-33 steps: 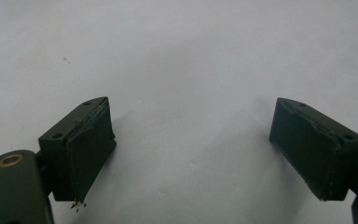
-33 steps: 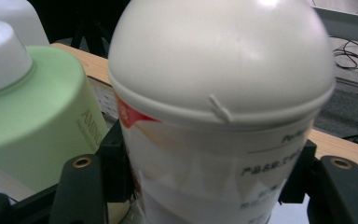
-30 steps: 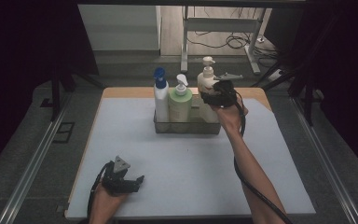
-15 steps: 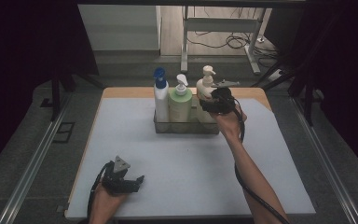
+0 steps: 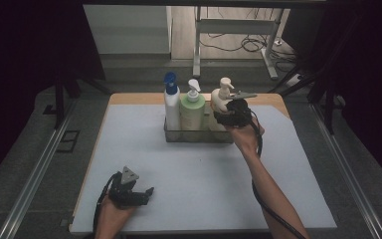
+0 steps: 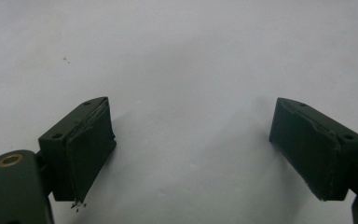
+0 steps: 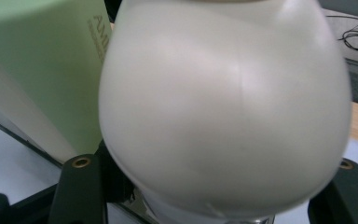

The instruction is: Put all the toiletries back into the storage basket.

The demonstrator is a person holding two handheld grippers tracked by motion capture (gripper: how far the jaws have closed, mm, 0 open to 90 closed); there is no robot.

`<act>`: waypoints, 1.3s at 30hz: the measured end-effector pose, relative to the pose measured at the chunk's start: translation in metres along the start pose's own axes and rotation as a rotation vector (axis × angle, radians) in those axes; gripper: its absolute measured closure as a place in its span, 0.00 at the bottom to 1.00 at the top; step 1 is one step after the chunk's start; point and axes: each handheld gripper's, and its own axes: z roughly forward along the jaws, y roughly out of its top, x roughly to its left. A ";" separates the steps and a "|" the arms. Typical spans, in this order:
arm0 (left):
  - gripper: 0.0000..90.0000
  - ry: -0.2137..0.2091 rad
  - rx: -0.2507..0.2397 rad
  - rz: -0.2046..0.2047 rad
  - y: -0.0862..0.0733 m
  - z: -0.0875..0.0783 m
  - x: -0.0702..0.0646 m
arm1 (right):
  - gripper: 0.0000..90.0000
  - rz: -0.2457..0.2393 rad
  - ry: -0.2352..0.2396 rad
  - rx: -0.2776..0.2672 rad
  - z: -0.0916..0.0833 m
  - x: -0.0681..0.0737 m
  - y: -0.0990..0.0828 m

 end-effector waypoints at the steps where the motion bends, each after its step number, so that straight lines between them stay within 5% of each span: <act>1: 0.15 0.000 0.000 0.000 0.000 0.000 0.000 | 0.41 0.005 0.001 0.002 0.000 -0.001 -0.002; 9: 0.15 0.000 0.000 0.000 0.000 0.000 0.000 | 0.41 0.026 0.004 0.007 0.004 -0.004 -0.011; 22: 0.15 0.001 0.001 0.001 0.000 0.000 0.000 | 0.37 -0.010 0.032 0.060 0.009 -0.008 -0.013; 39: 0.15 0.000 0.000 0.000 0.000 0.000 0.000 | 0.42 -0.021 0.042 0.034 -0.019 -0.010 -0.020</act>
